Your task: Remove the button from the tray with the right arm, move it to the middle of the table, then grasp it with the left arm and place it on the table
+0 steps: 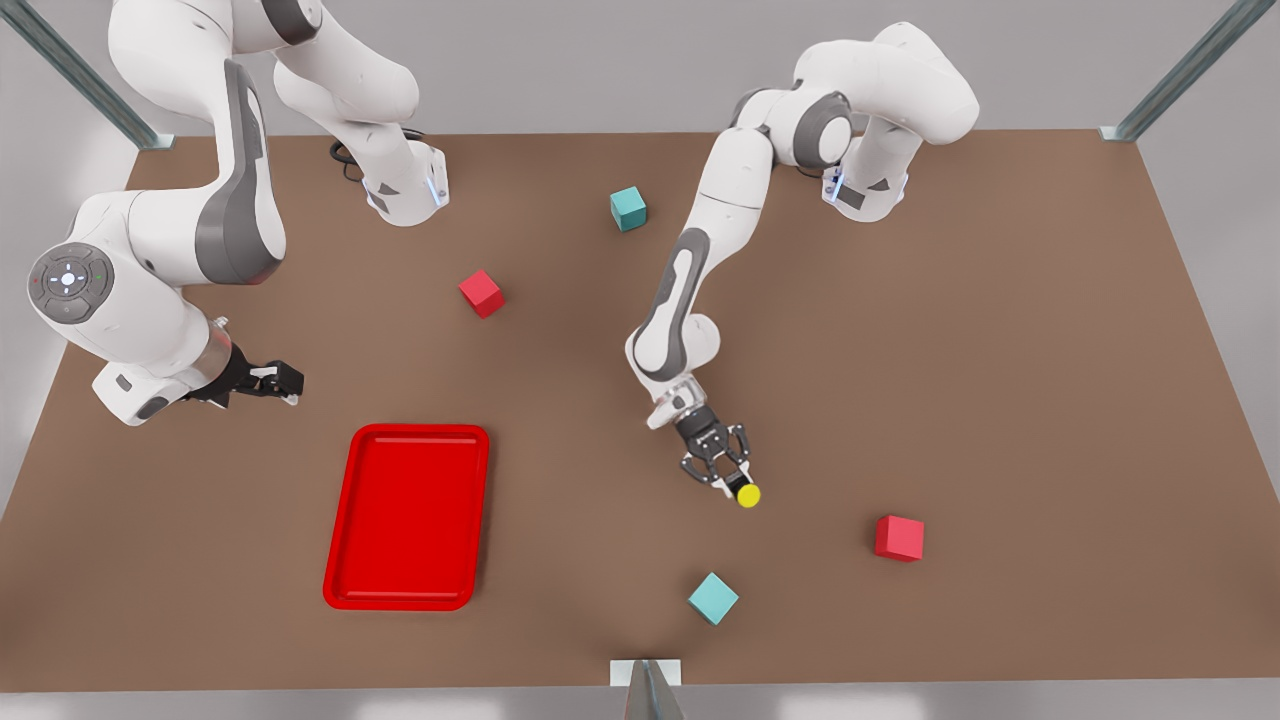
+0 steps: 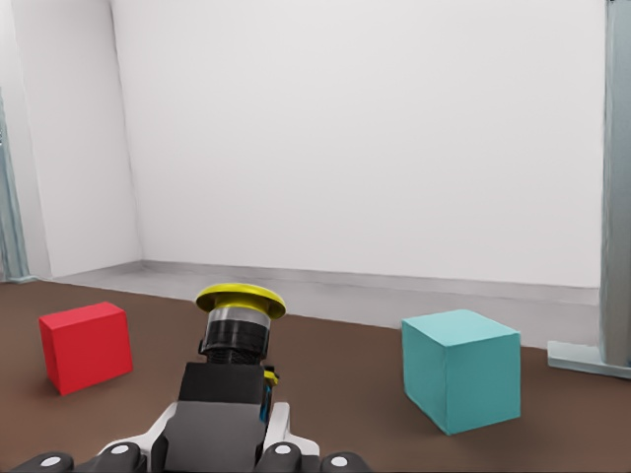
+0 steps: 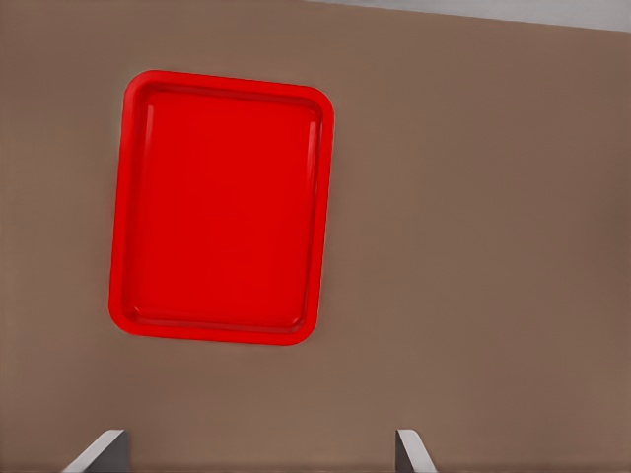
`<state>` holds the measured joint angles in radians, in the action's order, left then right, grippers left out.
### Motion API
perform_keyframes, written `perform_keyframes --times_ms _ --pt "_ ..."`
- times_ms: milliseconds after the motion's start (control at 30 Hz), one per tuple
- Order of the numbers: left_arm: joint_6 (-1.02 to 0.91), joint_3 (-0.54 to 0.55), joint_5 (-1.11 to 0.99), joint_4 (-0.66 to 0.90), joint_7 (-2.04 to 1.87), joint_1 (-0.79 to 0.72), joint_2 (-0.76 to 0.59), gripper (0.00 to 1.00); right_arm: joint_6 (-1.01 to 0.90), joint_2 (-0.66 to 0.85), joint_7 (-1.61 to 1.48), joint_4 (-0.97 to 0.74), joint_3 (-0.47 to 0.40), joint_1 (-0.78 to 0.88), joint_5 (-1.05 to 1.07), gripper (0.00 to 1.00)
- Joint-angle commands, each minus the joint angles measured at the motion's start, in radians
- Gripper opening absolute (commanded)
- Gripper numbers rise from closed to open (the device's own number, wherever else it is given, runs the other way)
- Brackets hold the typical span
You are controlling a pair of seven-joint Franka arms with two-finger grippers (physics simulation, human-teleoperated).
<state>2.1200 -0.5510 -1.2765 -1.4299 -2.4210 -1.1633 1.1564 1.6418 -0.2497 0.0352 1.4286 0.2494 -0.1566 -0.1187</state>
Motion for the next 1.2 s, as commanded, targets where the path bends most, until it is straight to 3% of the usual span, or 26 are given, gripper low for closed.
perform_keyframes --times_ms 0,367,400,433,900,1067,1133,1167 --pt "-0.012 0.009 -0.096 0.000 -0.902 0.014 0.011 0.48 0.000 0.000 -0.001 0.000 0.001 0.000 0.001 1.00" --pt "-0.037 0.013 -0.274 -0.015 -0.914 0.033 0.039 0.51 0.000 0.001 -0.001 0.000 0.001 0.000 0.001 1.00" --pt "-0.046 0.014 -0.290 -0.015 -0.914 0.044 0.040 0.89 0.000 0.001 -0.001 0.000 -0.001 0.000 0.001 1.00" --pt "-0.051 0.014 -0.300 -0.015 -0.914 0.045 0.045 1.00 0.000 0.001 -0.001 0.000 0.001 0.000 0.001 1.00" --pt "-0.068 0.013 -0.300 -0.030 -0.885 0.016 0.026 1.00 0.000 0.001 -0.001 0.000 0.001 -0.001 0.001 1.00" --pt "0.008 -0.006 -0.359 -0.176 -0.785 -0.016 -0.132 1.00 0.000 0.001 -0.001 0.000 -0.001 0.000 0.001 1.00" --pt "0.121 -0.032 -0.377 -0.260 -0.511 -0.016 -0.265 1.00 0.000 0.001 -0.001 0.000 -0.001 0.000 0.001 1.00" --pt "0.198 -0.041 -0.371 -0.306 -0.196 -0.013 -0.348 1.00 0.000 0.001 -0.001 0.000 -0.001 0.000 0.001 1.00"
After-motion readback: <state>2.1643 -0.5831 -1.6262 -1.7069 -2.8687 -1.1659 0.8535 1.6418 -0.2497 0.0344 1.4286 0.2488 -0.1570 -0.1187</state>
